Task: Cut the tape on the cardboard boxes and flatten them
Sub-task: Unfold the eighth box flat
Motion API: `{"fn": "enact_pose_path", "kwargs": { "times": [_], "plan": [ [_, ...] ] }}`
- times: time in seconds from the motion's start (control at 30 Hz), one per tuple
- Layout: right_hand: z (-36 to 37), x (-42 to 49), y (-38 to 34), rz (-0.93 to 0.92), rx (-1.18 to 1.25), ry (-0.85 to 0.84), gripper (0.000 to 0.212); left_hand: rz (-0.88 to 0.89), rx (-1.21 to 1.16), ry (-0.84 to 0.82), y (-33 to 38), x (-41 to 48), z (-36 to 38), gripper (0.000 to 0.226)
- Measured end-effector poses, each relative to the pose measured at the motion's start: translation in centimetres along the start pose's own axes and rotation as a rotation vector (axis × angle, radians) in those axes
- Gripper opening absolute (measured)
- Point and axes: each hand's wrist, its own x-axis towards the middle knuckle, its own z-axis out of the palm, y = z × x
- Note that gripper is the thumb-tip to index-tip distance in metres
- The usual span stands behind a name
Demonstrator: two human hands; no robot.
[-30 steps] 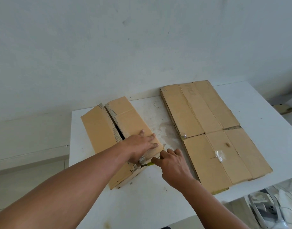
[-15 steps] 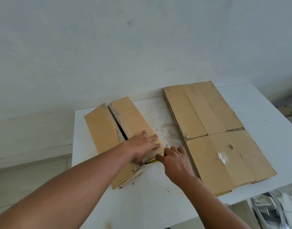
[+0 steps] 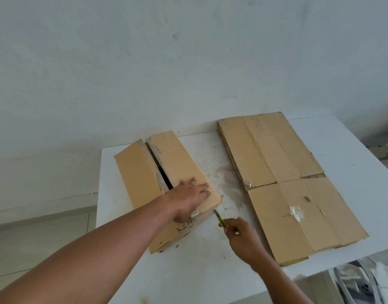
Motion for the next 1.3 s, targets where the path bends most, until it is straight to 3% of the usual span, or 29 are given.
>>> {"fn": "enact_pose_path", "kwargs": {
  "times": [0.07, 0.17, 0.27, 0.37, 0.43, 0.53, 0.63, 0.7, 0.77, 0.83, 0.9, 1.0, 1.17, 1.23, 1.3],
  "plan": [
    [1.5, -0.2, 1.4, 0.179, 0.091, 0.066, 0.022, 0.0, -0.039, 0.098, -0.2, -0.4, 0.5, 0.08],
    [3.0, 0.0, 2.9, 0.327, -0.073, 0.12, 0.013, -0.063, -0.041, 0.361, -0.4, -1.0, 2.1, 0.063],
    [3.5, 0.6, 3.0, 0.311, -0.201, 0.126, 0.008, -0.441, -0.108, 0.417, -0.3, -1.6, 3.4, 0.103],
    [3.4, 1.5, 3.0, 0.236, -0.358, 0.073, 0.009, -0.829, -0.561, 0.372, -0.2, -2.2, 4.0, 0.137],
    [3.1, 2.2, 3.0, 0.173, -0.504, 0.024, 0.016, -0.91, -0.82, 0.379, -0.4, -2.0, 4.7, 0.144],
    [1.6, 3.0, 1.3, 0.07, -0.456, 0.076, 0.021, -0.865, -0.883, 0.421, -0.5, -2.2, 5.4, 0.137],
    [-0.5, 3.6, -2.5, -0.045, -0.076, 0.216, 0.026, -0.815, -0.874, 0.454, -0.6, -2.7, 5.4, 0.131],
    [-1.6, 4.3, -5.5, -0.149, 0.025, 0.198, 0.044, -0.756, -0.889, 0.476, -0.6, -2.8, 5.4, 0.126],
    [-1.7, 4.9, -8.1, -0.198, -0.116, 0.128, 0.071, -0.679, -0.899, 0.525, -0.4, -3.1, 5.2, 0.121],
    [-1.3, 5.4, -10.3, -0.136, -0.298, 0.057, 0.102, -0.592, -0.936, 0.613, -0.2, -3.7, 4.9, 0.111],
    [-1.1, 5.9, -11.5, -0.033, -0.356, 0.007, 0.115, -0.539, -1.018, 0.701, -0.4, -4.5, 4.5, 0.101],
    [-2.4, 6.3, -12.4, 0.031, -0.281, -0.03, 0.104, -0.547, -1.118, 0.766, -1.5, -6.5, 4.5, 0.091],
    [-8.7, 6.5, -14.2, 0.032, 0.089, -0.14, 0.047, -0.691, -1.187, 0.828, -3.8, -10.8, 5.7, 0.082],
    [-11.1, 6.2, -14.8, 0.047, 0.285, -0.208, 0.023, -0.764, -1.11, 0.85, -4.5, -12.0, 6.5, 0.089],
    [-12.6, 5.3, -15.9, 0.05, 0.485, -0.288, 0.013, -0.85, -0.908, 0.81, -4.8, -12.7, 7.1, 0.097]
  ]
}}
